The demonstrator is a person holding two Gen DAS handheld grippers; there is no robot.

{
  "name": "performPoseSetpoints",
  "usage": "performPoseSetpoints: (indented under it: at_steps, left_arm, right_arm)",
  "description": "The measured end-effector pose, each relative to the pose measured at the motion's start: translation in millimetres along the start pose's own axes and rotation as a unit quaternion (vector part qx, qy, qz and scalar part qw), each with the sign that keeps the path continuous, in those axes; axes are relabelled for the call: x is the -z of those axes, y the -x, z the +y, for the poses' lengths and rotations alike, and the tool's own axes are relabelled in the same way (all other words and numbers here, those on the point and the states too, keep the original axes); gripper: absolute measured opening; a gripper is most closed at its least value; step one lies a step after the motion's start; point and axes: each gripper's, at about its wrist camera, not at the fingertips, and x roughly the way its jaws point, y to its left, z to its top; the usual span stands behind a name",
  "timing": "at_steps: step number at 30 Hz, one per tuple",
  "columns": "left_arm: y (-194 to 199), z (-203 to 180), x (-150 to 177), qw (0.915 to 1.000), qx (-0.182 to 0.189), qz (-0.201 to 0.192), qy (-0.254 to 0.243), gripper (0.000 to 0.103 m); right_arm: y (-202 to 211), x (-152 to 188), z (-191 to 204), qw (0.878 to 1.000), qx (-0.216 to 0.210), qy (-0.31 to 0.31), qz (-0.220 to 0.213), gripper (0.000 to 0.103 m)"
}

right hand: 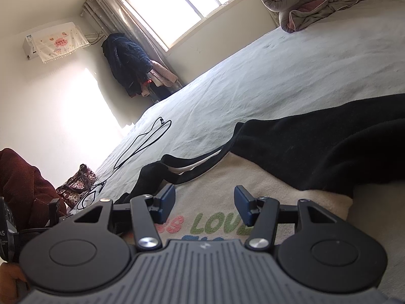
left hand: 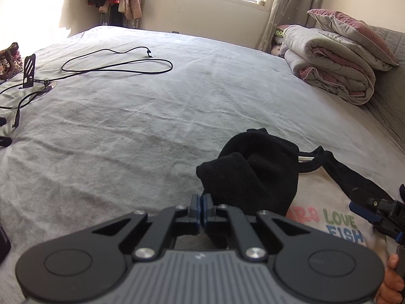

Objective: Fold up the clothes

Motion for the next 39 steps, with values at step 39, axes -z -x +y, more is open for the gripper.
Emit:
performPoseSetpoints:
  at_steps: [39]
  left_arm:
    - [-39, 96, -99, 0.9181, -0.38, -0.033, -0.108, 0.002]
  right_arm:
    - [4, -1, -8, 1.0, -0.002, -0.019, -0.001, 0.056]
